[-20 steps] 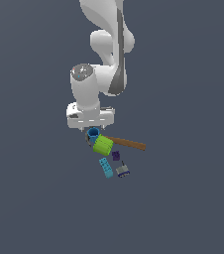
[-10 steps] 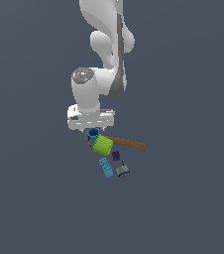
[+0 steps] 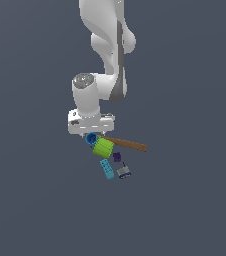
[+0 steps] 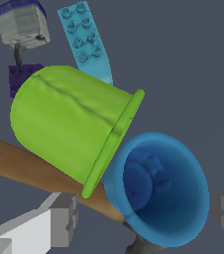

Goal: Pick up a designated object from a clutter of objects.

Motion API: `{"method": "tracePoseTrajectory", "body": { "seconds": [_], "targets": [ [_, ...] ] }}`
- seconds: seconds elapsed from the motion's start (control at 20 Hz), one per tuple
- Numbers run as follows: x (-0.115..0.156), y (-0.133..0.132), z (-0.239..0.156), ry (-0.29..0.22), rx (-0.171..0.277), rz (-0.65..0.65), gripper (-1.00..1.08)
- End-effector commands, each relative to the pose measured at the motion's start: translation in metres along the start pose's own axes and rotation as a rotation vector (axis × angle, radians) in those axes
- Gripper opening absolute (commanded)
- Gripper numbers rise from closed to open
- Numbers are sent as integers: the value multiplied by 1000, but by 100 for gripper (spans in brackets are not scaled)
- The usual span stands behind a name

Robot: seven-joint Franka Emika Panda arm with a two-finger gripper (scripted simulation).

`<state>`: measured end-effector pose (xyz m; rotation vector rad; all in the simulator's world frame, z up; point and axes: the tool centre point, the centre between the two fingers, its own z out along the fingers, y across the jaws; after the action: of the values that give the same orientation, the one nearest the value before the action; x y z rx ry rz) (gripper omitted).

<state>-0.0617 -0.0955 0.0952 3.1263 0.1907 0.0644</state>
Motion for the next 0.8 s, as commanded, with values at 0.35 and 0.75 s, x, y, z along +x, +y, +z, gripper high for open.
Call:
{"method": "tracePoseTrajectory", "body": {
  "seconds": [0.35,0.75],
  "targets": [
    [-12,-6,24,-41,11,-3,-100],
    [2,0,-2,9,-3,1,-100]
  ]
}}
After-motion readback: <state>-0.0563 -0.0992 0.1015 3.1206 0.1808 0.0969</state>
